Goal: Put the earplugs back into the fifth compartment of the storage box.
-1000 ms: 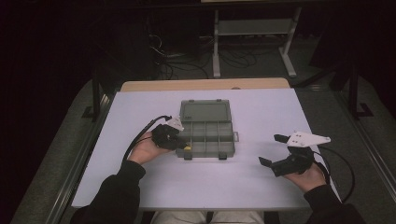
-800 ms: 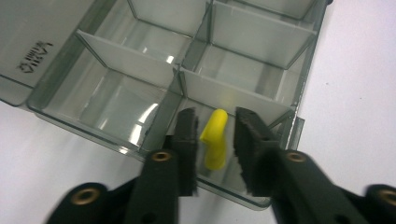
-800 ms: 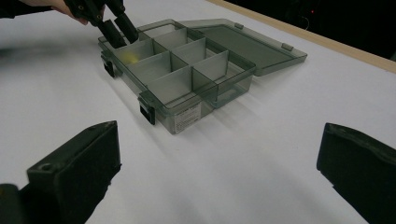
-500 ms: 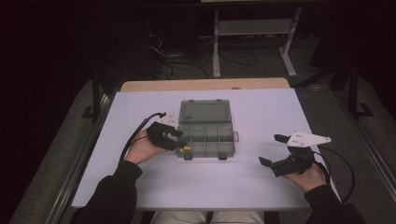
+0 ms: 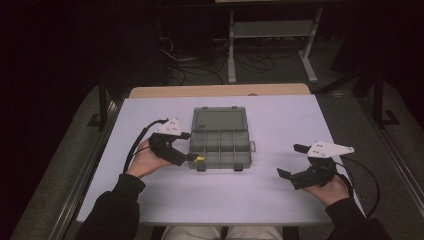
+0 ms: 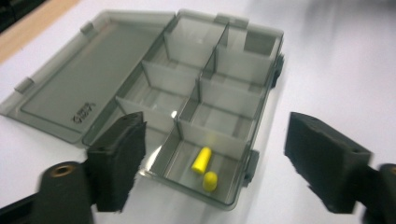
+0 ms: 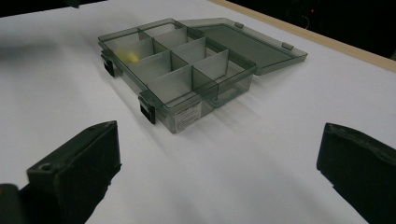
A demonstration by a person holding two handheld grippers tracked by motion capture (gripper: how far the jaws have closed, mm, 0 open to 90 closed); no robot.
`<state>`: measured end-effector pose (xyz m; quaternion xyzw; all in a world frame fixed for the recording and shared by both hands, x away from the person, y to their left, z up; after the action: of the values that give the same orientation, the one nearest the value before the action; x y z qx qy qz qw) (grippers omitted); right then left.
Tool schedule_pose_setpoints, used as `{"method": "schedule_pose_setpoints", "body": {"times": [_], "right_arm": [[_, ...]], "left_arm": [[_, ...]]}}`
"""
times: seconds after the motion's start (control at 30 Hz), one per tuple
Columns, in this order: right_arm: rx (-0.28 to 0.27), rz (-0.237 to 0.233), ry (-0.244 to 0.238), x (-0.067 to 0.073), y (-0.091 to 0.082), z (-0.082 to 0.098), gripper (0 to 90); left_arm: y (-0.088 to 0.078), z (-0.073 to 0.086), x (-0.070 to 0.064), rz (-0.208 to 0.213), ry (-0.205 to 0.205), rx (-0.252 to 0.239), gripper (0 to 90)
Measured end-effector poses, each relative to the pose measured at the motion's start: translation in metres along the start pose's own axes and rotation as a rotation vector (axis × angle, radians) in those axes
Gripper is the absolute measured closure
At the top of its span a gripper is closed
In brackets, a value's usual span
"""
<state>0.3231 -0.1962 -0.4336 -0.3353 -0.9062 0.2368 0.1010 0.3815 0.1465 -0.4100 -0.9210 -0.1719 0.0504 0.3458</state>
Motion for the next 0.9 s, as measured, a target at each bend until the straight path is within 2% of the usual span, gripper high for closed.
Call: {"method": "schedule_pose_setpoints", "body": {"times": [0.17, 0.27, 0.5, 0.67, 0.9], "right_arm": [[0.0, 0.001, 0.002, 0.0, 0.0, 0.0, 0.0], [-0.003, 0.001, 0.0, 0.0, -0.001, 0.0, 0.0], [-0.004, 0.003, 0.004, -0.001, -0.001, 0.0, 0.0], [-0.003, 0.004, 0.005, -0.001, -0.001, 0.0, 0.0], [-0.007, 0.003, 0.004, -0.001, -0.001, -0.001, 0.0]], "left_arm": [[-0.01, 0.001, 0.0, -0.034, -0.017, -0.056, 2.6], [-0.015, 0.003, 0.001, -0.042, -0.027, -0.076, 0.0], [-0.031, 0.008, 0.002, -0.057, -0.039, -0.117, 0.0], [-0.044, 0.015, 0.005, -0.092, -0.056, -0.152, 0.0], [-0.054, 0.027, 0.01, -0.129, -0.09, -0.176, 0.0]]}}
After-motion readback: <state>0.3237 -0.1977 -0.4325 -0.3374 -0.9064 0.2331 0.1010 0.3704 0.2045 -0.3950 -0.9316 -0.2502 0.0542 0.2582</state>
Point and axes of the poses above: each handheld gripper's, and its own axes: y roughly forward along the jaws, z roughly out of its underside, x roughly to its left, the point moved 7 cm from there along y, roughly forward along the jaws, and after that the axes turned 2 degrees about x, right-handed, at the moved point
